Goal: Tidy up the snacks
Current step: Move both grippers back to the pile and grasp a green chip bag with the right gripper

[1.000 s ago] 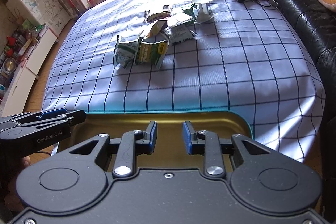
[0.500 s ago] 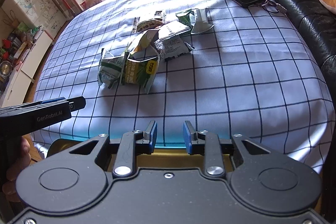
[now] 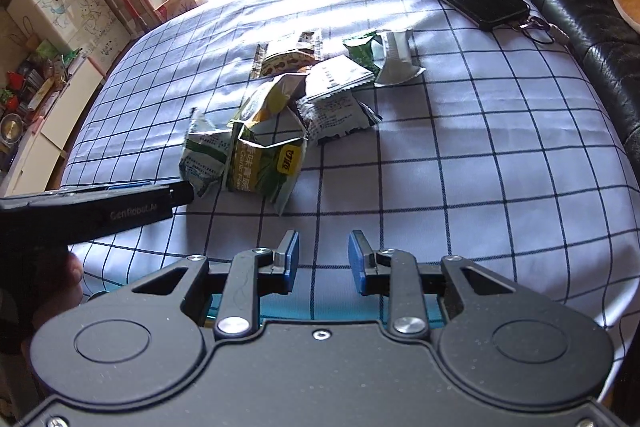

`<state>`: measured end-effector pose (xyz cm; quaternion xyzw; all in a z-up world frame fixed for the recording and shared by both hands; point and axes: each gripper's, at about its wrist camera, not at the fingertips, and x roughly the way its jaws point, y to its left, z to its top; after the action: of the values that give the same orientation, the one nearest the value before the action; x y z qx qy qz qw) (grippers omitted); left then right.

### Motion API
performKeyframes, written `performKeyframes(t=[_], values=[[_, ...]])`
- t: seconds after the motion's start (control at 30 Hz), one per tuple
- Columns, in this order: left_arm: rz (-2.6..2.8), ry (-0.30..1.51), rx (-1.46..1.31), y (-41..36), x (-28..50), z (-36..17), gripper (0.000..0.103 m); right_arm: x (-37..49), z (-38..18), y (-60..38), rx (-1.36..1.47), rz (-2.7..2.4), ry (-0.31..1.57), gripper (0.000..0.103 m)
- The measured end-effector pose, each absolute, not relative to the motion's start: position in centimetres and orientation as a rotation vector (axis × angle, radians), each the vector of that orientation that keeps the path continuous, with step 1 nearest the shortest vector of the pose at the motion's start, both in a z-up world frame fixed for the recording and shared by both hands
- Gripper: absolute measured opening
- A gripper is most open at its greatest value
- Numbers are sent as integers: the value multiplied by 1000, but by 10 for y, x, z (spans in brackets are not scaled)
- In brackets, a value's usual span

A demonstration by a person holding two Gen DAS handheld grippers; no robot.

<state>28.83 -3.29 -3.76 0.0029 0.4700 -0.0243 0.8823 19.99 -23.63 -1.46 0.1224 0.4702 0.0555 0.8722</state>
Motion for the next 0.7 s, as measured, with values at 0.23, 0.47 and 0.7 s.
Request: performKeyframes(t=[0.23,0.47,0.7], values=[[14,979,-65,-15,311,-37,43,207,-14,-228,234,141,968,39],[32,954,9,-25,325,-43,51,212,-7,-227,251,136,924,39],[40,915,48,-26,318,-47,61,227,9,-228,253,110,812,39]])
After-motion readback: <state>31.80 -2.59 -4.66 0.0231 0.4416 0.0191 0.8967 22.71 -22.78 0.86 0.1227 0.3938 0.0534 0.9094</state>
